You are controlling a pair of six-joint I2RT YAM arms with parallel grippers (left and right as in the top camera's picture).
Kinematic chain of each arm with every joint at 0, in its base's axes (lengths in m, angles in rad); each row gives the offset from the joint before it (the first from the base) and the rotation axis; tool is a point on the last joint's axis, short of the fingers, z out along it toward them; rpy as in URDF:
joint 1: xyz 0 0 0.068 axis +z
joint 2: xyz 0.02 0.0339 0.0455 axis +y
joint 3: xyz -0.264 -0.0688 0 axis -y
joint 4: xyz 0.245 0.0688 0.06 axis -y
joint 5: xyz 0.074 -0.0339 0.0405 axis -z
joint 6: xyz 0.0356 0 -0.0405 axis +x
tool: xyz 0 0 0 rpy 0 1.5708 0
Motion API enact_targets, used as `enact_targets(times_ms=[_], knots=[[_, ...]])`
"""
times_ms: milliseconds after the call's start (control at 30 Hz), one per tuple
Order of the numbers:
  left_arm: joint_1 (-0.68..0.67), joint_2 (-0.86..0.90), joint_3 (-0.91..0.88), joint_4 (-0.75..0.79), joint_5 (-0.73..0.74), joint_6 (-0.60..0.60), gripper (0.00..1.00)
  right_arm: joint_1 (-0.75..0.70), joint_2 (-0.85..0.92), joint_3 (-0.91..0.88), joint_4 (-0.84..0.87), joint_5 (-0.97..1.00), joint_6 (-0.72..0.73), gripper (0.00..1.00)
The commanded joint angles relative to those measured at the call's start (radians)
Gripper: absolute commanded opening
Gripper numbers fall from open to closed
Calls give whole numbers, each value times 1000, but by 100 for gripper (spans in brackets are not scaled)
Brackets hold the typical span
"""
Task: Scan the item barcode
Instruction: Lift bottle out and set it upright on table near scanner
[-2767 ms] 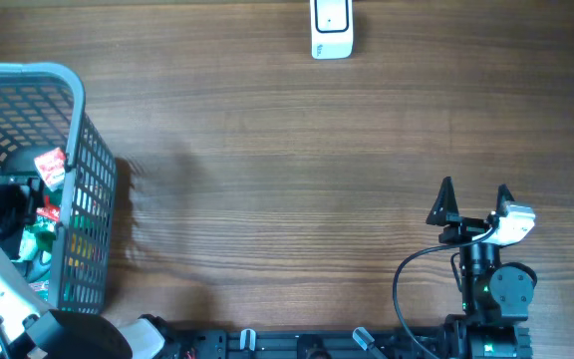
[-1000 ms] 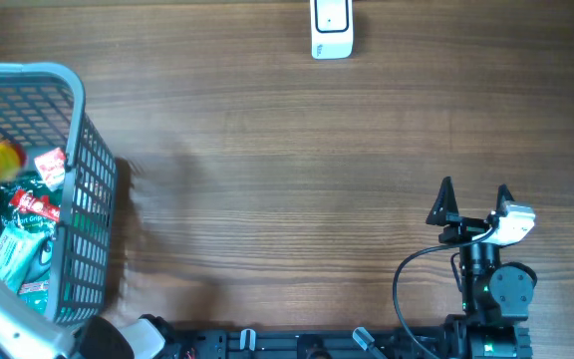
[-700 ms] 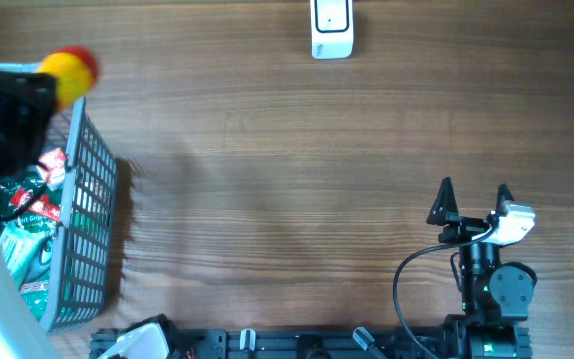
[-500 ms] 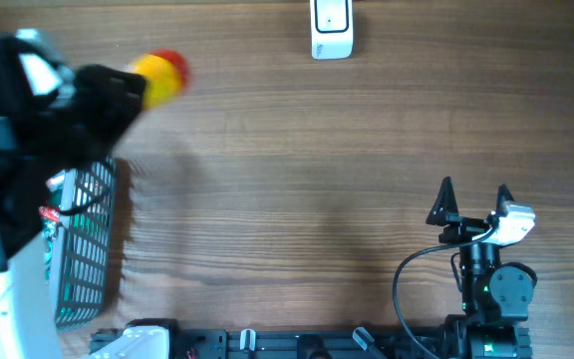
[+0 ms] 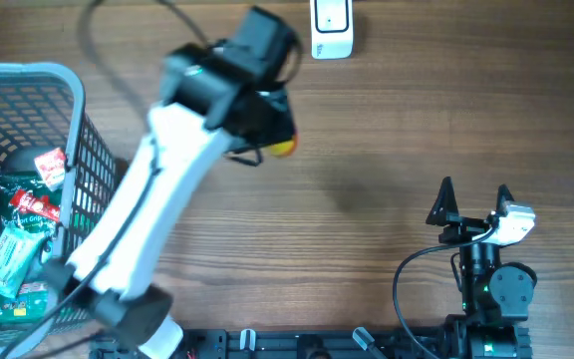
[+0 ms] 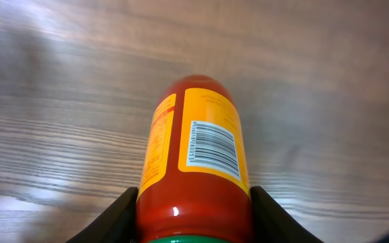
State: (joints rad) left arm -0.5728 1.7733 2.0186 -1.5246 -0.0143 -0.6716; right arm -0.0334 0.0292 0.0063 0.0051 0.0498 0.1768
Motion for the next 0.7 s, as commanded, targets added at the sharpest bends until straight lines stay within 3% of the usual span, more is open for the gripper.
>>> enact_targets(times_ms=[0,300,667], knots=[[-58,126,14,15,-21,64,38,6,1,0,5,15,-19,100],[-126,394,14,91,43,92,38,6,1,0,5,15,-19,100],[-126,430,14,119,193,91,41,6,1,0,5,15,-19,100]])
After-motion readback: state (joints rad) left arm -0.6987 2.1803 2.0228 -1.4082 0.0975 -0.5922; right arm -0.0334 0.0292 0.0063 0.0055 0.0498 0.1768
